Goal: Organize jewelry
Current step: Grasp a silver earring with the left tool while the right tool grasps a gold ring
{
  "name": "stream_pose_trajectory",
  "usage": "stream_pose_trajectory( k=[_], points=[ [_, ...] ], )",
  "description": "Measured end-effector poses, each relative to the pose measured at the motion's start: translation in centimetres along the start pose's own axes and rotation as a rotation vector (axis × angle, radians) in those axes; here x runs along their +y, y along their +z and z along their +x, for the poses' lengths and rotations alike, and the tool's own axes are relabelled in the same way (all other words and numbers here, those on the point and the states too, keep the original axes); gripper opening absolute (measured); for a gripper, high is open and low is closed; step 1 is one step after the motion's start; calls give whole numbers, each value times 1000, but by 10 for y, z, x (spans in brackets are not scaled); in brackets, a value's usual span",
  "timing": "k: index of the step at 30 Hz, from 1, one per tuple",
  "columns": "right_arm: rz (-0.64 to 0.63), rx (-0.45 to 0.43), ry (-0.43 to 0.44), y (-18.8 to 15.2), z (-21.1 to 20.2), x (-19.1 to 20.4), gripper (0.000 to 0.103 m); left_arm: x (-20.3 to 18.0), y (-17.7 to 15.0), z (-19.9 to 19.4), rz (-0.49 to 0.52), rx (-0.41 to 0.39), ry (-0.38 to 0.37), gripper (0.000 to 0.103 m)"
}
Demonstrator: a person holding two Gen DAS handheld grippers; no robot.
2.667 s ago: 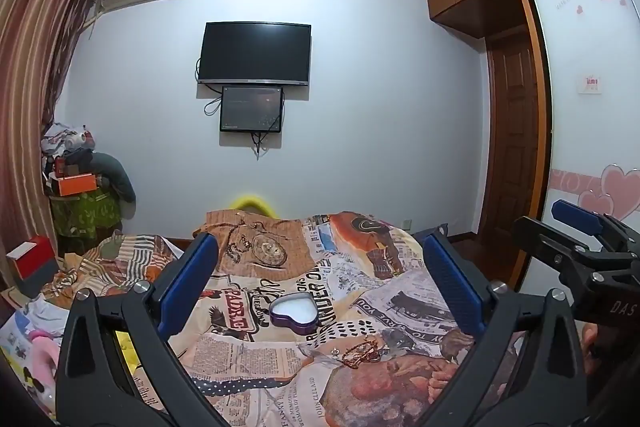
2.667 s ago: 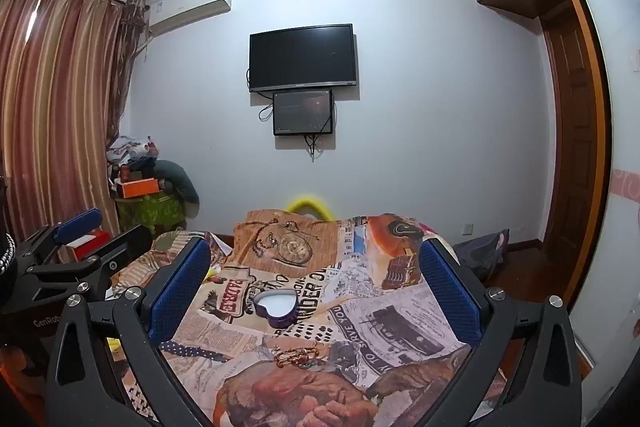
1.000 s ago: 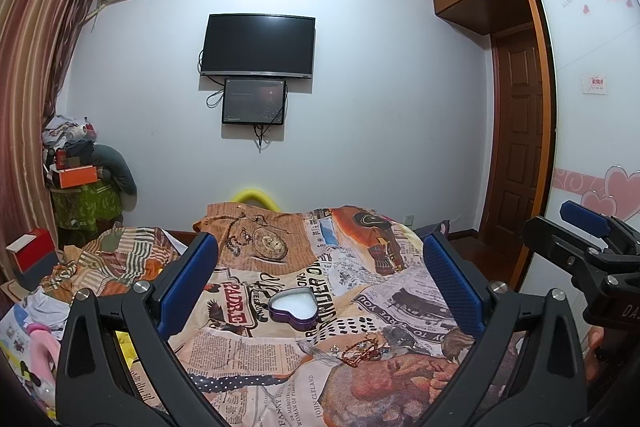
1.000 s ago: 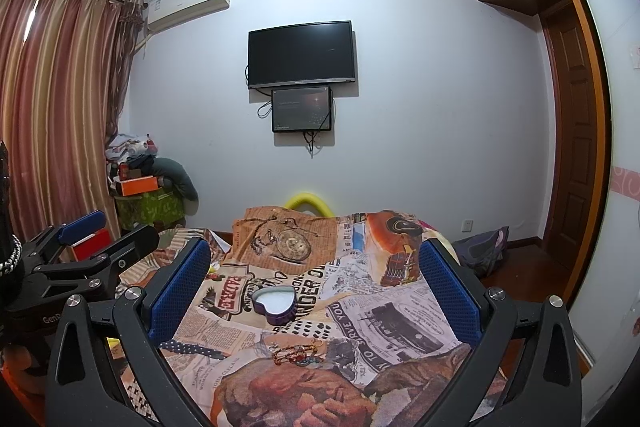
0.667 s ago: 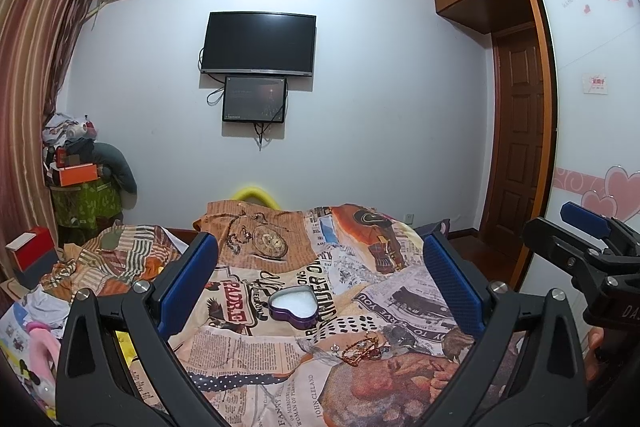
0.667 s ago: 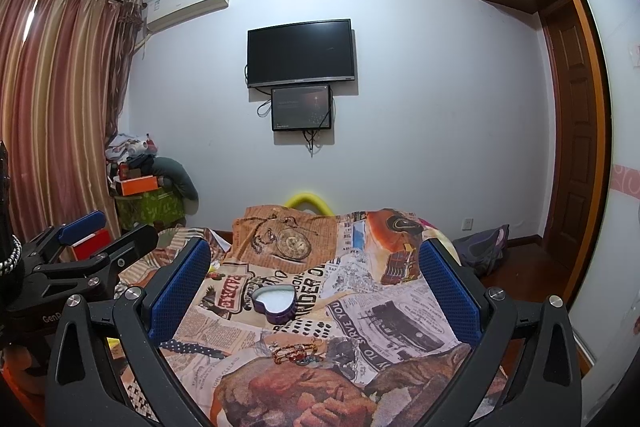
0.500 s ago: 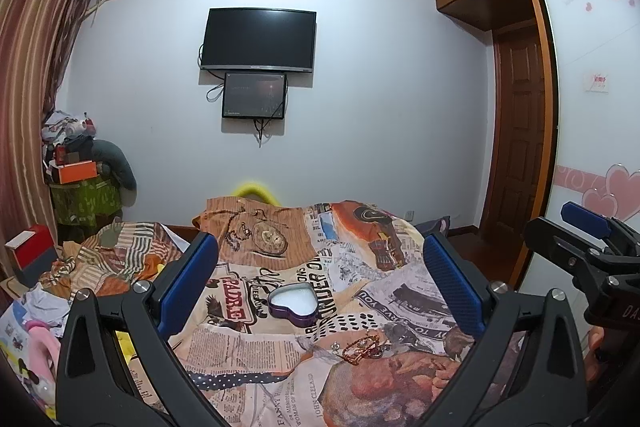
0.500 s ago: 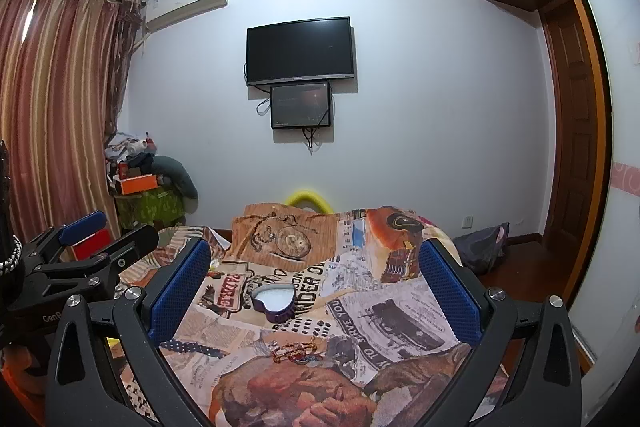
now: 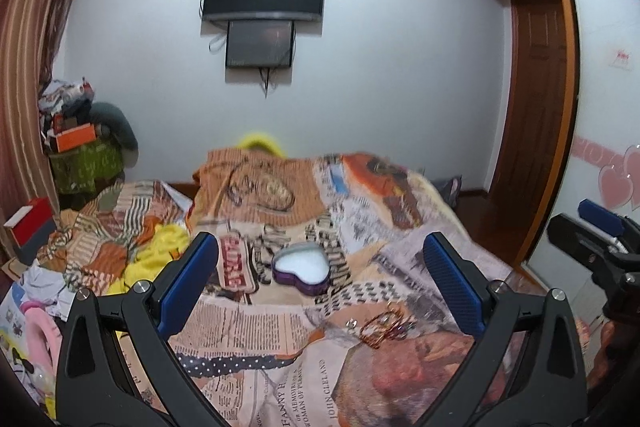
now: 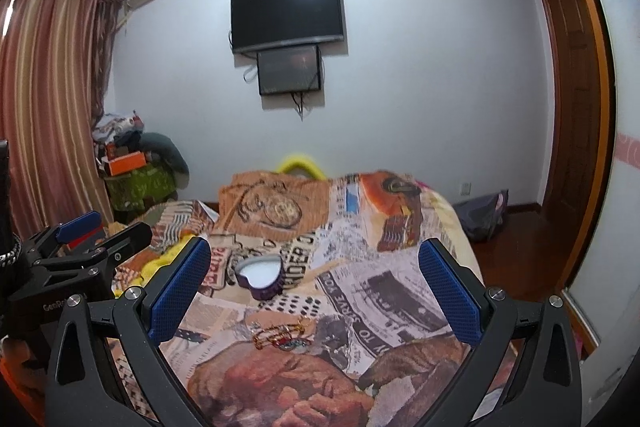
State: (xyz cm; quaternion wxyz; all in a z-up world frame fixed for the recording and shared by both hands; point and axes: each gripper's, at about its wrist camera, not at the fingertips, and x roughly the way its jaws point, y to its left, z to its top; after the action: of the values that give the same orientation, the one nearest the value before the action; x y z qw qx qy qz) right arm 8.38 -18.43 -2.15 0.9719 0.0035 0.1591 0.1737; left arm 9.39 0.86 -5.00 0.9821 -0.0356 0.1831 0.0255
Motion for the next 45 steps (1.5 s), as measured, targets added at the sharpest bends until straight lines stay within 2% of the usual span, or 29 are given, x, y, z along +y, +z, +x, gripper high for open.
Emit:
stream_pose_trajectory(
  k=[6, 10, 16, 20, 24, 30, 36, 41, 45],
  points=[
    [12, 80, -31, -13, 26, -14, 103, 5, -22, 48, 6, 127, 2, 103],
    [-2, 163, -50, -27, 51, -23, 103, 5, -41, 78, 35, 206, -2, 101],
    [-55, 286, -20, -46, 81, -27, 103, 7, -69, 120, 32, 360, -74, 83],
    [-103, 344, 21, -53, 97, -28, 102, 10, -80, 140, 9, 419, -116, 69],
    [-117, 395, 75, -54, 114, -31, 92, 12, -85, 155, -17, 474, -167, 54],
    [-122, 520, 168, -59, 150, -38, 69, 6, -86, 165, -9, 497, -236, 42],
    [-139, 610, 252, -63, 170, -35, 56, -2, -89, 173, 2, 528, -281, 26],
    [-167, 666, 304, -67, 183, -29, 45, -3, -93, 175, 3, 535, -292, 22],
    [-185, 691, 328, -70, 190, -25, 42, -6, -94, 175, 16, 535, -303, 14]
  ],
)
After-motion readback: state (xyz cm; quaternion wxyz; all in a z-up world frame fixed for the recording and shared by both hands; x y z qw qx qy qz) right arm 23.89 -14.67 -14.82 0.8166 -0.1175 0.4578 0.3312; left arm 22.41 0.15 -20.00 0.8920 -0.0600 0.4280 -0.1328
